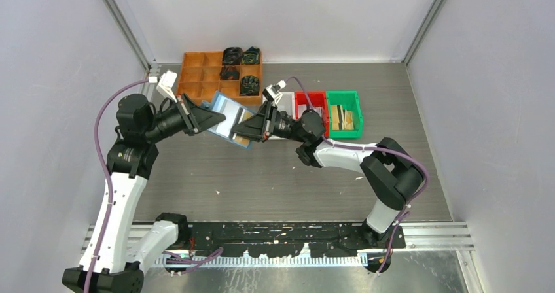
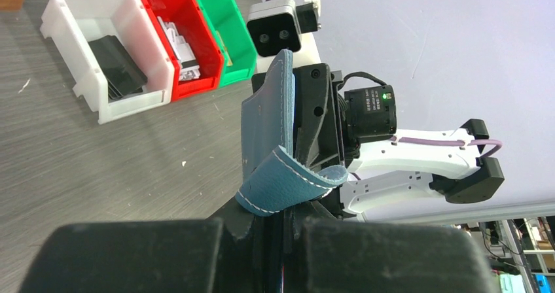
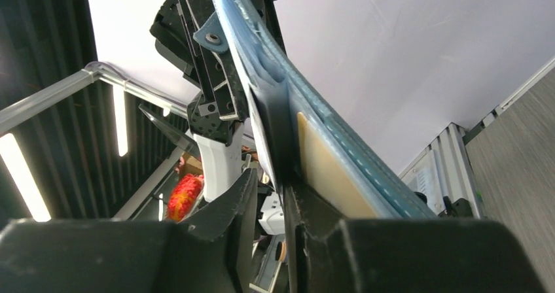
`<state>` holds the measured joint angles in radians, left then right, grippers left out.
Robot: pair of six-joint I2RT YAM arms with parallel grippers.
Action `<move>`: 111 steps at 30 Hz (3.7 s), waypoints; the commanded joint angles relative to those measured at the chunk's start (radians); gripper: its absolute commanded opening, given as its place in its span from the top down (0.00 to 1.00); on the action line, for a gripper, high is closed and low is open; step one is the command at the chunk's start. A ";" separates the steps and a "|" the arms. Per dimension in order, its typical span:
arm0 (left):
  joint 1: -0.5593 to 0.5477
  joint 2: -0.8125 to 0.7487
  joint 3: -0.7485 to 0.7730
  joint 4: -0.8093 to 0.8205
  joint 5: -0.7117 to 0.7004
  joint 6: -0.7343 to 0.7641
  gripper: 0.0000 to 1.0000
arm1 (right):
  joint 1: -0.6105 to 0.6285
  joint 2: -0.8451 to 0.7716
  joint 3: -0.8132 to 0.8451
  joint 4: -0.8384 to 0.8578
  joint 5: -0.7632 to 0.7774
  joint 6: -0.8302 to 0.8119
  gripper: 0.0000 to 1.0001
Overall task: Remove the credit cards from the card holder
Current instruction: Remove the credit card from the card holder, then place the credit card in the storage box.
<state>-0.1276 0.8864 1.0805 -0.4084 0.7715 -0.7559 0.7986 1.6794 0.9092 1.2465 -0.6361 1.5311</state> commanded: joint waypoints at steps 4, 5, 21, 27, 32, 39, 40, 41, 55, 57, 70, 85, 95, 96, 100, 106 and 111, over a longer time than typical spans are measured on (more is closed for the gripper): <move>-0.002 -0.024 -0.017 0.001 0.068 -0.001 1.00 | 0.026 -0.021 0.096 0.177 0.010 0.044 0.89; 0.001 -0.023 -0.017 0.001 0.071 0.000 1.00 | 0.025 -0.022 0.093 0.177 0.014 0.042 0.93; 0.112 -0.015 -0.019 0.046 0.153 -0.046 1.00 | 0.005 -0.155 0.055 -0.135 0.003 -0.145 0.99; 0.120 -0.022 -0.008 0.052 0.164 -0.061 1.00 | 0.004 -0.161 0.047 -0.134 0.009 -0.146 0.99; 0.121 -0.020 -0.010 0.050 0.166 -0.067 1.00 | 0.003 -0.161 0.048 -0.133 0.015 -0.149 0.99; 0.123 -0.020 0.002 0.049 0.178 -0.063 0.97 | -0.007 -0.184 0.007 -0.140 0.022 -0.154 0.99; 0.123 -0.021 0.001 0.049 0.178 -0.063 0.95 | -0.007 -0.186 0.005 -0.142 0.025 -0.154 0.99; 0.123 -0.023 0.000 0.050 0.181 -0.064 0.94 | -0.007 -0.187 0.004 -0.142 0.029 -0.155 0.99; 0.158 -0.046 -0.019 0.082 0.203 -0.082 1.00 | -0.002 -0.152 0.034 -0.151 0.038 -0.141 0.87; 0.158 -0.046 -0.025 0.098 0.213 -0.100 1.00 | 0.000 -0.138 0.040 -0.144 0.055 -0.123 0.74; 0.161 -0.047 -0.022 0.089 0.213 -0.081 1.00 | -0.001 -0.057 0.086 -0.033 0.080 -0.020 0.94; 0.198 -0.034 0.042 -0.082 0.138 0.138 1.00 | -0.099 -0.265 0.063 -0.636 -0.054 -0.342 0.99; 0.205 -0.003 0.072 -0.145 0.172 0.286 1.00 | -0.271 -0.433 0.216 -1.348 0.004 -0.750 0.99; 0.204 -0.002 0.073 -0.142 0.189 0.288 1.00 | -0.292 -0.446 0.228 -1.391 0.015 -0.776 0.99; 0.205 -0.002 0.077 -0.135 0.255 0.289 1.00 | -0.364 -0.487 0.290 -1.588 0.095 -0.890 0.99; 0.205 -0.010 0.085 -0.166 0.249 0.329 1.00 | -0.431 -0.438 0.427 -1.904 0.396 -1.074 0.99; 0.205 -0.001 0.091 -0.187 0.244 0.338 1.00 | -0.447 -0.353 0.486 -1.981 0.697 -1.141 0.99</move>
<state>0.0689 0.8921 1.1172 -0.6029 0.9844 -0.4446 0.3641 1.2663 1.3350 -0.6170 -0.2314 0.4992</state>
